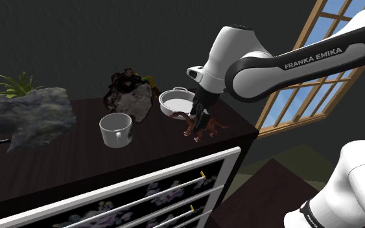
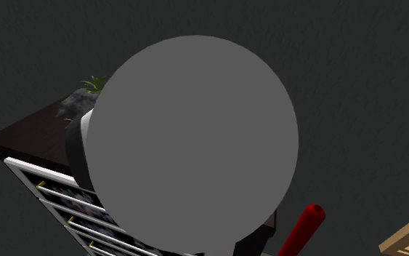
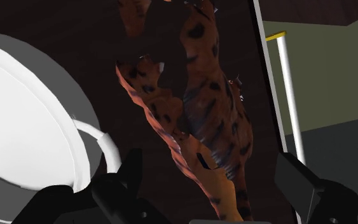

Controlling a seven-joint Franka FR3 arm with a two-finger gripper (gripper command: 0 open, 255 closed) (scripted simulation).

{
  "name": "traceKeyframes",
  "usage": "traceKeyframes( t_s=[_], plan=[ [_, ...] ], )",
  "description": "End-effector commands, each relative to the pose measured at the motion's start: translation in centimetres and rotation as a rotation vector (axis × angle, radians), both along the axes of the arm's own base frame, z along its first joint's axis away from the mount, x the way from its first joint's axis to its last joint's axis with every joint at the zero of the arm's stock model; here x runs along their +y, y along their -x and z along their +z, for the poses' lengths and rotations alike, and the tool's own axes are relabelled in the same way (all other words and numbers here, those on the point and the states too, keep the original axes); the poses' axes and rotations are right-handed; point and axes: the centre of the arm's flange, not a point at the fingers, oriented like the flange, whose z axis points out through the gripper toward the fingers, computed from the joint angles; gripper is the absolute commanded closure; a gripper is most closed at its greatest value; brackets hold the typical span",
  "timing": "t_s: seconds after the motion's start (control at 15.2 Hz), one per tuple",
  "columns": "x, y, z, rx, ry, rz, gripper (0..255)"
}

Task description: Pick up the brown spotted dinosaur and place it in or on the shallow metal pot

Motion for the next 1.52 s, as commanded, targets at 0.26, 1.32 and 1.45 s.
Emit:
traceKeyframes(
  t_s=[0.26, 1.32, 1.45],
  plan=[
    [0.0, 0.0, 0.0, 0.000, 0.000, 0.000, 255],
    [0.0, 0.0, 5.8, 0.000, 0.000, 0.000, 255],
    [0.0, 0.0, 6.9, 0.000, 0.000, 0.000, 255]
  ],
)
